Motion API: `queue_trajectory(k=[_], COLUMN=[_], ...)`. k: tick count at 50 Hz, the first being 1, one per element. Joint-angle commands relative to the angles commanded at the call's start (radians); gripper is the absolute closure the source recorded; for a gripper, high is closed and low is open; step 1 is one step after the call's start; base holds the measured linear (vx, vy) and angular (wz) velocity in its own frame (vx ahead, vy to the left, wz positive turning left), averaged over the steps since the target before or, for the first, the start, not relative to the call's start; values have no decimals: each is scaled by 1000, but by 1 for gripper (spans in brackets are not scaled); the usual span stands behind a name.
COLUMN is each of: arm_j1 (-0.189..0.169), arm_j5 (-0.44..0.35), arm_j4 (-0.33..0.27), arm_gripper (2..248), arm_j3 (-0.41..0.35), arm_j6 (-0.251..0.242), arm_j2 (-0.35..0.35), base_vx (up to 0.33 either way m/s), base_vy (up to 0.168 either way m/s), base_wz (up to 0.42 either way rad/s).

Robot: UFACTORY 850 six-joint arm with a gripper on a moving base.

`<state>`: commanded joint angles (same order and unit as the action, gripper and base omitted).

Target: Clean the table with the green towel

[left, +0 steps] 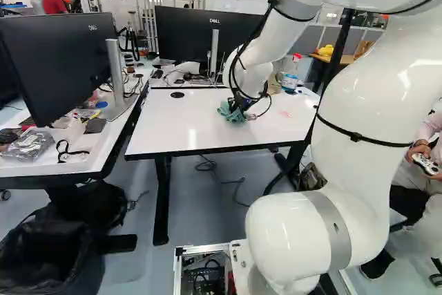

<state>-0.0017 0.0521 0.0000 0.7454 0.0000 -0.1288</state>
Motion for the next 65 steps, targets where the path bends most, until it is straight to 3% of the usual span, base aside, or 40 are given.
queue_trajectory(k=[23, 33, 51, 65], arm_j1=[1, 20, 84, 95], arm_j5=[7, 7, 7, 7], arm_j4=[0, 0, 0, 0], arm_gripper=[200, 200, 200, 200], arm_j3=[-62, -91, -68, -1], arm_j6=[0, 0, 0, 0], arm_j2=[56, 84, 62, 1], base_vx=[0, 0, 0, 0], base_vy=[0, 0, 0, 0], base_wz=[0, 0, 0, 0])
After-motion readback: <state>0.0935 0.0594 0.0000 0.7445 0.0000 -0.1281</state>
